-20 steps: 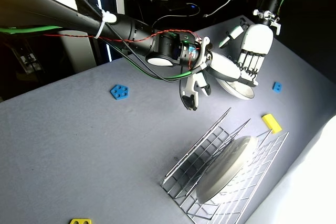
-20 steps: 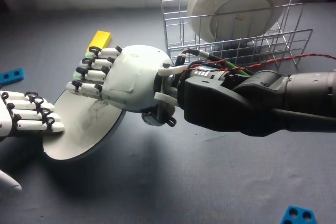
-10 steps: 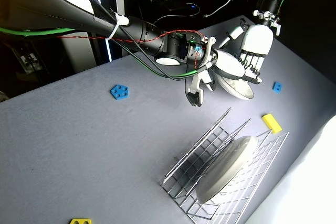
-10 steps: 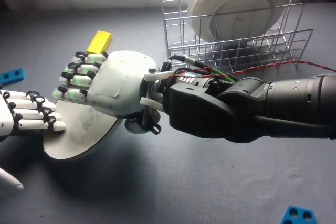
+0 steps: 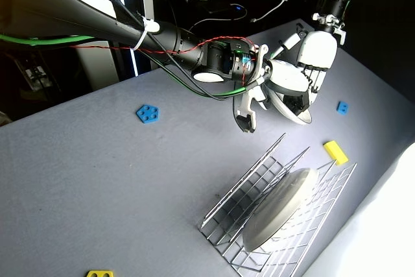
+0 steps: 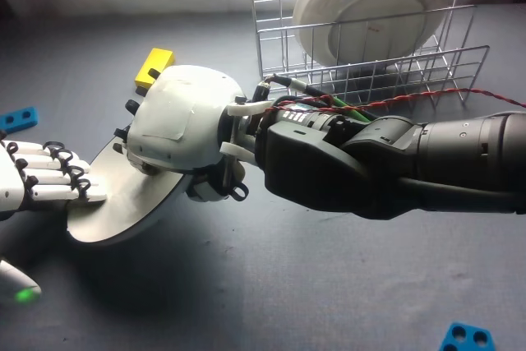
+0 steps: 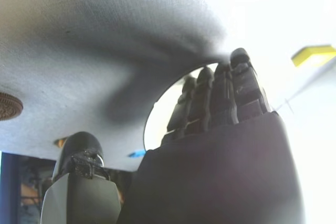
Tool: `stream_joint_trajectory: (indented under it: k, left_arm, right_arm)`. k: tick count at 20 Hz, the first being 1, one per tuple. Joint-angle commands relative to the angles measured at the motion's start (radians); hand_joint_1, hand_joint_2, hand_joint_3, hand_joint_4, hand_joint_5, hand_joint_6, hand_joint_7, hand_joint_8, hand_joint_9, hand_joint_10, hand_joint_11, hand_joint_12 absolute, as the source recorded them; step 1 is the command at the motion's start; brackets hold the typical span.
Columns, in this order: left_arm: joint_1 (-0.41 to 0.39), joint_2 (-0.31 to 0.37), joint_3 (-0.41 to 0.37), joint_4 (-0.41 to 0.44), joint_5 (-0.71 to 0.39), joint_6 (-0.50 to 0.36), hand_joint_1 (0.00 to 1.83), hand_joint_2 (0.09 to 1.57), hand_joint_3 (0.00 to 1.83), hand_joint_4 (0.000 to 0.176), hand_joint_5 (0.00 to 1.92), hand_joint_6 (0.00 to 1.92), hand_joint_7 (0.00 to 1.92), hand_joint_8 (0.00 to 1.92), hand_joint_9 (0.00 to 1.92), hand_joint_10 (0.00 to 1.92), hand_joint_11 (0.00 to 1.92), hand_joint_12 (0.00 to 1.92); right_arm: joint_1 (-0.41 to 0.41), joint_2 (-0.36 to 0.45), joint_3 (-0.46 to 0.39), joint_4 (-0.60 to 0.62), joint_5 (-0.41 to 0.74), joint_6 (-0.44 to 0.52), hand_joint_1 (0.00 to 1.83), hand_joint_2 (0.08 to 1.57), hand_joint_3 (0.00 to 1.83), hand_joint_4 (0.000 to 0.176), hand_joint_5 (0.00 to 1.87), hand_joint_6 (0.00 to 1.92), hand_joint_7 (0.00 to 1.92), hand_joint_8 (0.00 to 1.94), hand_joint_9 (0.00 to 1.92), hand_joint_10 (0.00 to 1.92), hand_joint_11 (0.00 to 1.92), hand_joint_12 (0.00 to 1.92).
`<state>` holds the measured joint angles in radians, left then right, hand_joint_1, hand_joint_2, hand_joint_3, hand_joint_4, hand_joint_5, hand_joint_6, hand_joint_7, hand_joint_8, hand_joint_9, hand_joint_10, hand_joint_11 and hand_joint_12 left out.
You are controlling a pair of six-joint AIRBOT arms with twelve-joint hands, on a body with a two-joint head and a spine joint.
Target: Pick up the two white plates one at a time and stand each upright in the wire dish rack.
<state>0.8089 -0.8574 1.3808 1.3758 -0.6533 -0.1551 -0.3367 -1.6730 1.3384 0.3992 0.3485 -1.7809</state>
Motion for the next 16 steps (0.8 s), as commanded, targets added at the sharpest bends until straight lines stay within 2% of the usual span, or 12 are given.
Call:
stream_joint_trajectory:
  k: [1, 7, 8, 13, 16]
  left_arm:
    - [-0.010, -0.005, -0.011, 0.011, -0.027, 0.001, 0.00, 1.04, 0.00, 0.000, 0.03, 0.01, 0.01, 0.00, 0.00, 0.00, 0.00, 0.00]
    - [-0.101, 0.046, -0.036, 0.011, -0.050, 0.000, 0.00, 1.03, 0.00, 0.000, 0.01, 0.00, 0.00, 0.00, 0.00, 0.00, 0.00, 0.00]
    - [-0.115, 0.055, -0.037, 0.011, -0.055, 0.000, 0.00, 1.03, 0.00, 0.000, 0.01, 0.00, 0.00, 0.00, 0.00, 0.00, 0.00, 0.00]
    - [-0.188, 0.106, -0.042, 0.011, -0.072, -0.001, 0.00, 1.03, 0.00, 0.000, 0.01, 0.00, 0.00, 0.00, 0.00, 0.00, 0.00, 0.00]
    - [-0.220, 0.129, -0.049, 0.013, -0.077, -0.022, 0.00, 1.03, 0.00, 0.000, 0.02, 0.01, 0.00, 0.00, 0.00, 0.00, 0.00, 0.00]
  right_arm:
    - [0.006, 0.011, -0.004, 0.004, 0.063, 0.003, 1.38, 1.08, 0.00, 0.000, 1.00, 0.95, 1.12, 0.82, 0.95, 1.01, 0.84, 1.17]
    - [0.026, 0.088, -0.105, 0.001, 0.062, 0.000, 1.38, 1.07, 0.00, 0.000, 1.00, 0.95, 1.13, 0.72, 0.98, 1.03, 0.82, 1.17]
    - [0.034, 0.100, -0.125, 0.001, 0.062, 0.001, 1.38, 1.08, 0.00, 0.000, 0.98, 0.97, 1.11, 0.78, 0.95, 1.06, 0.78, 1.22]
    - [0.082, 0.164, -0.207, 0.001, 0.057, 0.003, 1.38, 1.09, 0.00, 0.000, 0.97, 0.99, 1.08, 0.83, 0.95, 1.07, 0.77, 1.21]
    - [0.108, 0.198, -0.243, 0.001, 0.049, 0.003, 1.38, 1.08, 0.00, 0.000, 0.98, 0.97, 1.11, 0.76, 0.97, 1.06, 0.79, 1.18]
